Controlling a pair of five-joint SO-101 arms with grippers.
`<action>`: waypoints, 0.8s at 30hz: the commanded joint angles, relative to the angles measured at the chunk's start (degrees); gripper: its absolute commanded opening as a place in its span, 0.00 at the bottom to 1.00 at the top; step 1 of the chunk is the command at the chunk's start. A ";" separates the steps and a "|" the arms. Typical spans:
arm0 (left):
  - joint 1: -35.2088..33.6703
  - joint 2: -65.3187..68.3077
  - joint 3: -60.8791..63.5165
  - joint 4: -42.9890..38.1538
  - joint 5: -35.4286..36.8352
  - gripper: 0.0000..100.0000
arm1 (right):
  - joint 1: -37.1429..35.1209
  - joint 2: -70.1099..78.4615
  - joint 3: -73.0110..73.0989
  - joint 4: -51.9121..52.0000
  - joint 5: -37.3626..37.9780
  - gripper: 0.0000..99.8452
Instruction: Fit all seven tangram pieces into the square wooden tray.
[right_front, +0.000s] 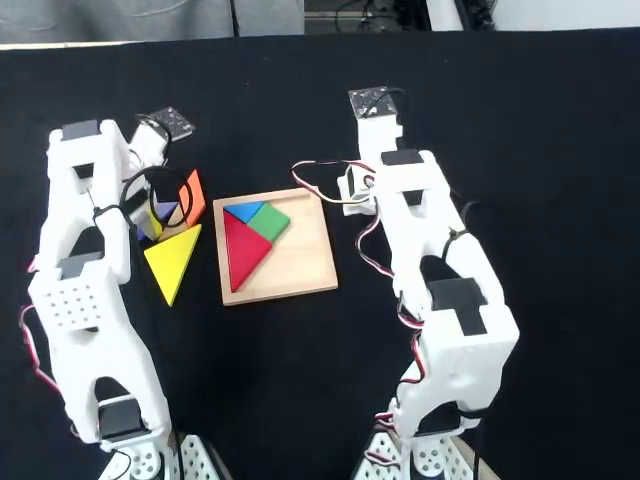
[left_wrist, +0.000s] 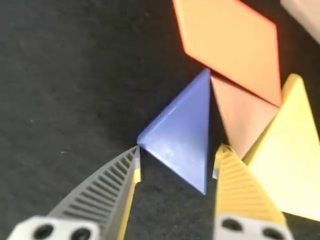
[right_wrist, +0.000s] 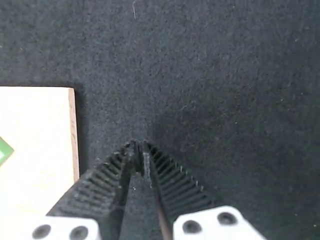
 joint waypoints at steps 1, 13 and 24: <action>-0.75 1.85 -3.91 -2.64 0.79 0.23 | 0.44 -1.27 -0.57 -0.88 0.53 0.01; -0.04 3.96 -6.90 -4.40 -6.07 0.24 | 0.44 -1.27 -0.57 -0.88 0.62 0.01; 1.27 4.13 -8.13 -4.48 -8.44 0.24 | 0.35 -1.19 -0.48 -0.88 0.62 0.01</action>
